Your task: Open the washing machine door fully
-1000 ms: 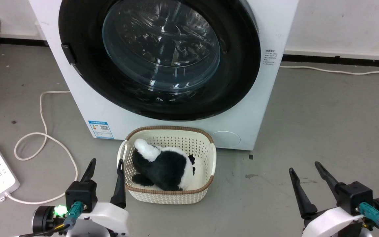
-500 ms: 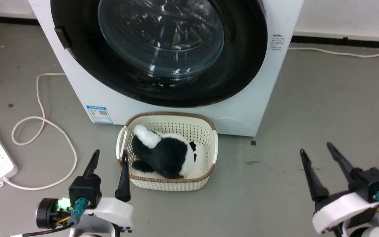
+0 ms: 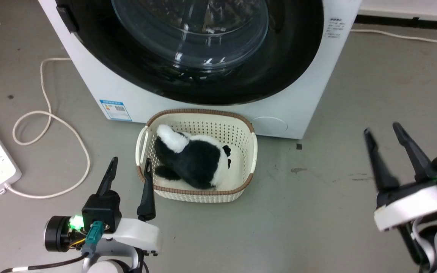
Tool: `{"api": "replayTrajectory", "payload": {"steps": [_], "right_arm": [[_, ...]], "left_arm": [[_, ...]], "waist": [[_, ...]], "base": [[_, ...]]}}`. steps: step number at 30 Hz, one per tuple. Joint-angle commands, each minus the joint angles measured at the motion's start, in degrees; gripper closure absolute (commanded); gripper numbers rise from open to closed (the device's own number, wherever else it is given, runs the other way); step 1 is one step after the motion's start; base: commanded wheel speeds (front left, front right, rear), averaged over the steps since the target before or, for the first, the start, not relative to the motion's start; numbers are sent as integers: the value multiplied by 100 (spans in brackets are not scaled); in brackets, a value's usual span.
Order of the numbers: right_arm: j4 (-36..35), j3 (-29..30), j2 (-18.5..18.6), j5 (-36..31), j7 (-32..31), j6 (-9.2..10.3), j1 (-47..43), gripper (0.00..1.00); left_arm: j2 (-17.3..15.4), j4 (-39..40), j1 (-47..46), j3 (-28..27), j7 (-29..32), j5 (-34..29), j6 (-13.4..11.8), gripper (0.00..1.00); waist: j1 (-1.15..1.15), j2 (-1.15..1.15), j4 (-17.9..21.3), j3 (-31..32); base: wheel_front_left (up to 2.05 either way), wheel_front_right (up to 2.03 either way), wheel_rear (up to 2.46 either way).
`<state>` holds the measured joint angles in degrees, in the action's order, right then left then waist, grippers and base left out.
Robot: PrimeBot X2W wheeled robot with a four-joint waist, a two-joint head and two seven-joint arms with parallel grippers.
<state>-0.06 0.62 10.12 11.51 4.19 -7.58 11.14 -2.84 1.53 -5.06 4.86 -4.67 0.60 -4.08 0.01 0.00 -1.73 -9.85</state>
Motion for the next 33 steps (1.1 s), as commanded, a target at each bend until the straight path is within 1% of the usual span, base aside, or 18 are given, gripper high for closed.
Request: {"api": "replayTrajectory", "payload": {"steps": [1, 6, 9, 10, 22, 25, 26, 33], "right_arm": [[28, 14, 74, 132, 26, 3, 176, 100], [145, 107, 128, 569, -37, 3, 565, 100], [285, 230, 99, 881, -120, 4, 820, 100], [477, 386, 32, 1191, -260, 4, 1123, 100], [1271, 732, -5, 2155, -934, 5, 2407, 100], [1570, 840, -4, 2430, -1200, 5, 2754, 100], [1998, 1012, -3, 2693, -1455, 5, 3115, 100], [2737, 1191, 69, 3112, -2052, 6, 3987, 100]], "left_arm": [[-11, 27, -96, 33, -61, -35, -65, 0], [-13, 46, -163, 109, -121, -33, -130, 0], [-19, 56, -202, 148, -157, -30, -169, 0], [-23, 66, -236, 187, -193, -29, -210, 0], [-46, 117, -405, 369, -336, -31, -348, 0], [-48, 130, -447, 417, -372, -30, -385, 0], [-51, 133, -475, 466, -408, -26, -422, 0], [-53, 177, -571, 582, -491, -18, -504, 0]], "waist": [[-1, 0, -20, -53], [-1, 0, -68, -198], [-1, 0, -92, -278], [-1, 0, -112, -355], [-1, 0, -241, -712], [-1, 0, -284, -805], [-1, 0, -326, -866], [-1, 0, -447, -1078]], "base": [[0, 0, 0], [0, 0, 0], [0, 0, 0], [0, 0, 0], [0, 0, 0], [0, 0, 0], [0, 0, 0], [0, 0, 0]]}}
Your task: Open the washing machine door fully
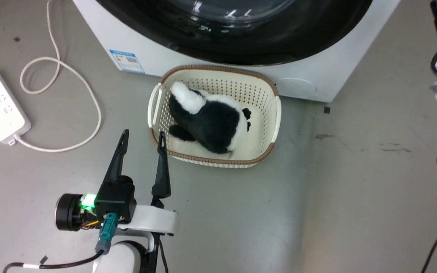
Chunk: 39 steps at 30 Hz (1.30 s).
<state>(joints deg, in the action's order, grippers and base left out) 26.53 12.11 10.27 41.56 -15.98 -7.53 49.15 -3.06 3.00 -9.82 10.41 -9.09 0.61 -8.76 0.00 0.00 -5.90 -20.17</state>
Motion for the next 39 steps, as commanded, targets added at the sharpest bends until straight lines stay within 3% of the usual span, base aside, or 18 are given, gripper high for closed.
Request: {"api": "replayTrajectory", "payload": {"steps": [1, 19, 28, 39], "right_arm": [[180, 68, 70, 167, -124, 1, 301, 100], [2380, 644, 469, 1217, -1953, 2, 2509, 100], [3182, 890, 612, 1692, -2536, 3, 3410, 100], [3873, 998, 703, 2166, -3356, 4, 3791, 100]], "left_arm": [[-31, 39, -112, 42, -62, -18, -49, 0], [-21, 241, -394, 368, -278, -14, -327, 0], [-14, 275, -540, 548, -385, 0, -464, 0], [-19, 229, -620, 697, -517, 20, -590, 0]], "waist": [[0, 0, -46, -84], [0, 0, -318, -767], [0, 0, -433, -1046], [0, 0, -479, -1071]], "base": [[0, 0, 0], [0, 0, 0], [0, 0, 0], [0, 0, 0]]}}
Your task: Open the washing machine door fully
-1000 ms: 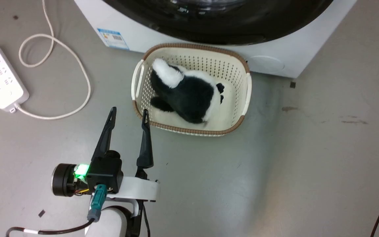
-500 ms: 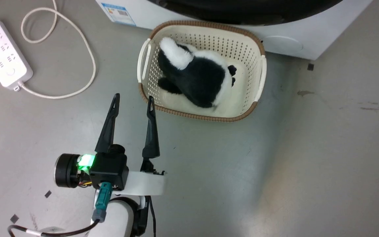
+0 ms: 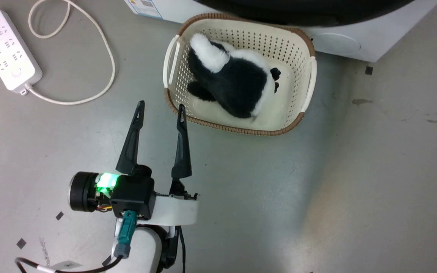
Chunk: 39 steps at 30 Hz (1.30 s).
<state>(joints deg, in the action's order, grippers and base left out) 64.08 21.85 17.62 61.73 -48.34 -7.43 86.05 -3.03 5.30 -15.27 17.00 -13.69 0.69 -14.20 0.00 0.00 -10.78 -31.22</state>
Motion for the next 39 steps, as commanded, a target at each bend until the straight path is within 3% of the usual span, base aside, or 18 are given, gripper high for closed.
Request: {"api": "replayTrajectory", "payload": {"steps": [1, 10, 22, 29, 34, 38, 39], "right_arm": [[118, 25, -32, 149, -120, -6, 100, 100], [39, 150, -322, 567, -625, -6, -747, 100], [-851, 8, -1243, 646, -1109, -6, -2521, 100], [-1465, -247, -1465, 893, -1607, -6, -3456, 100], [-1652, -1135, -1471, 1859, -1837, -6, -3989, 100], [-1968, -2085, -1472, 2710, -1613, -6, -4433, 100], [-2261, -2802, -1473, 3224, -1328, -6, -4734, 100]], "left_arm": [[-22, -1, -75, 38, -56, 12, -46, 0], [-99, -91, 63, 33, -130, 43, -56, 0], [-126, -276, 452, -84, -130, 103, 103, 0], [-115, -366, 652, -185, -130, 149, 195, 0], [-111, -619, 812, -141, -130, 178, 376, 0], [-106, -666, 901, -154, -130, 159, 435, 0], [-97, -680, 954, -158, -130, 148, 460, 0]], "waist": [[0, 0, 9, 34], [0, 0, 131, 548], [0, 0, 220, 1418], [0, 0, 109, 1747], [0, 0, 32, 1904], [0, 0, 1, 1982], [0, 0, -17, 2018]], "base": [[0, 0, 0], [0, 0, 0], [0, 0, 0], [0, 0, 0], [0, 0, 0], [0, 0, 0], [0, 0, 0]]}}
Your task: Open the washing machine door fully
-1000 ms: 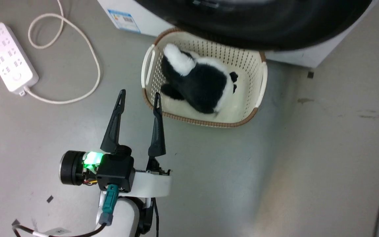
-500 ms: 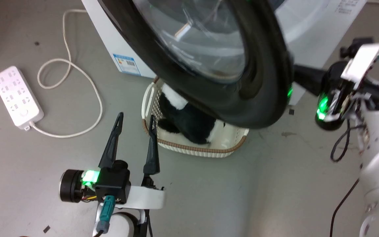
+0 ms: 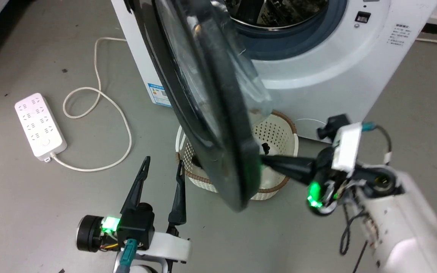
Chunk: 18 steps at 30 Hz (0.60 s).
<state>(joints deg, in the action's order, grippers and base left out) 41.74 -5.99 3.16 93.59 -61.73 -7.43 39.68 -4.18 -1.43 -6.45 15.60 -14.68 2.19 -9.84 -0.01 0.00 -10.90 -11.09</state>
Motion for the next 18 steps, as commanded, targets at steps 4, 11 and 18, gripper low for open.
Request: {"api": "replayTrajectory", "payload": {"steps": [4, 11, 18], "right_arm": [[-263, -721, -27, 462, 484, -6, -352, 100], [-437, -1029, 59, 477, 1336, -6, -450, 0], [-2288, -632, 1371, -1337, 3743, -6, -887, 0]], "left_arm": [[36, -9, 100, -17, -32, -3, 38, 0], [63, -9, 101, -57, -32, 11, 48, 0], [71, 68, 85, -325, -32, 98, 140, 0]], "waist": [[1, 0, -21, 10], [1, 0, 52, 80], [1, 0, 437, 332]], "base": [[0, 0, 0], [0, 0, 0], [0, 0, 0]]}}
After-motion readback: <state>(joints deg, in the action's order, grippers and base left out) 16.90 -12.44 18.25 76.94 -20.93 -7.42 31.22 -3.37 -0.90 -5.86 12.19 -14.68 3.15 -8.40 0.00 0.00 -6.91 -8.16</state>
